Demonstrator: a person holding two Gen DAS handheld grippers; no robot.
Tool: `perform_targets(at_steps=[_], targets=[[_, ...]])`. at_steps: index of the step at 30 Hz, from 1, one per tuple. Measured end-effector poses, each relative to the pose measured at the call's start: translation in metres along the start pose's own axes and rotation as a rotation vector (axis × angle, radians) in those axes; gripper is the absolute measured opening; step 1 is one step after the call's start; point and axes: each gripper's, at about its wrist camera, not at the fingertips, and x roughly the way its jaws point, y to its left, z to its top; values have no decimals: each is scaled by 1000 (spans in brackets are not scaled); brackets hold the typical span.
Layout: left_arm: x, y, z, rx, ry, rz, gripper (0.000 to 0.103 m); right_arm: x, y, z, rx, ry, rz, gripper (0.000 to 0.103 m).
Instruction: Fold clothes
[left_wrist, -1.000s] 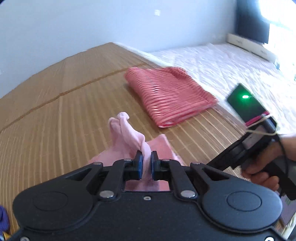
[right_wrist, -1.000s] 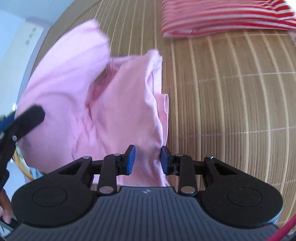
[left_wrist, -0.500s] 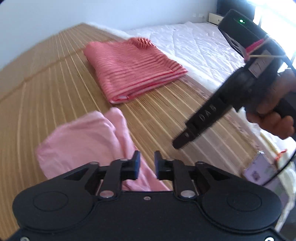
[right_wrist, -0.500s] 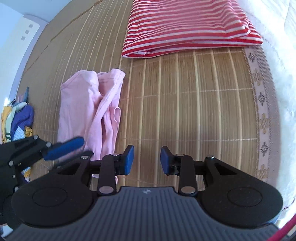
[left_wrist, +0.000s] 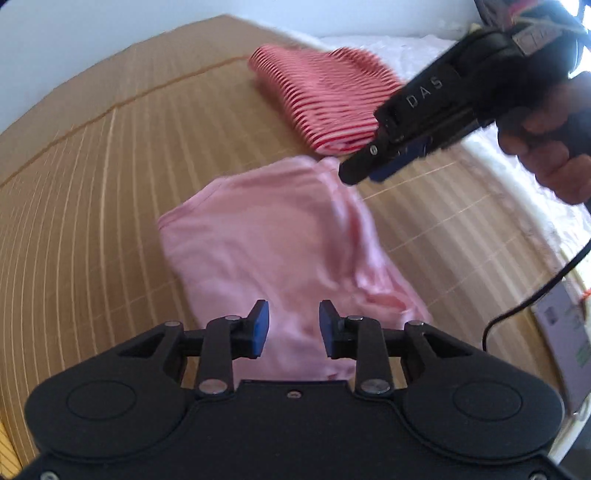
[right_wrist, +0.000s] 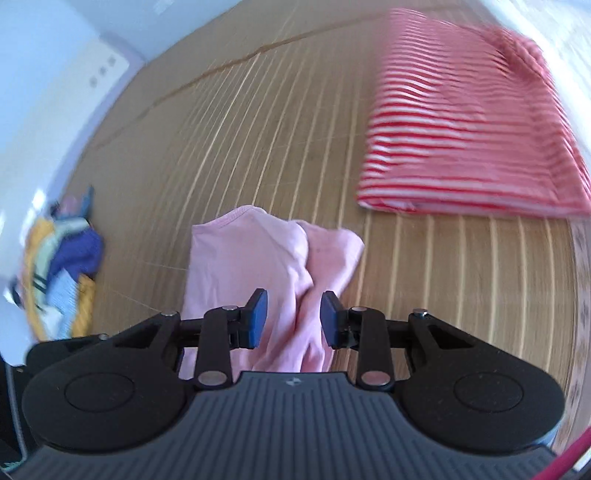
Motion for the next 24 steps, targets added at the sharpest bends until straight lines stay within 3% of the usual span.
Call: perform_targets(at_steps=[4, 8, 10, 16, 18, 20, 24], targets=[[9, 10, -7, -19, 19, 9, 32, 27, 13, 7, -67, 52, -57, 37], [13, 14, -12, -22, 36, 6, 32, 40, 16, 8, -102, 95, -100, 12], [14, 15, -14, -23, 38, 5, 32, 38, 16, 10, -116, 90, -110, 9], [13, 20, -25, -33, 58, 2, 33, 32, 14, 12, -165, 47, -218, 12], [13, 23, -28, -49, 67, 3, 33, 30, 13, 10, -186, 47, -247, 21], [10, 25, -30, -56, 63, -1, 33, 21, 16, 7, -203, 50, -253, 28], [4, 26, -26, -40, 31, 4, 33, 5, 24, -12, -238, 89, -187, 29]])
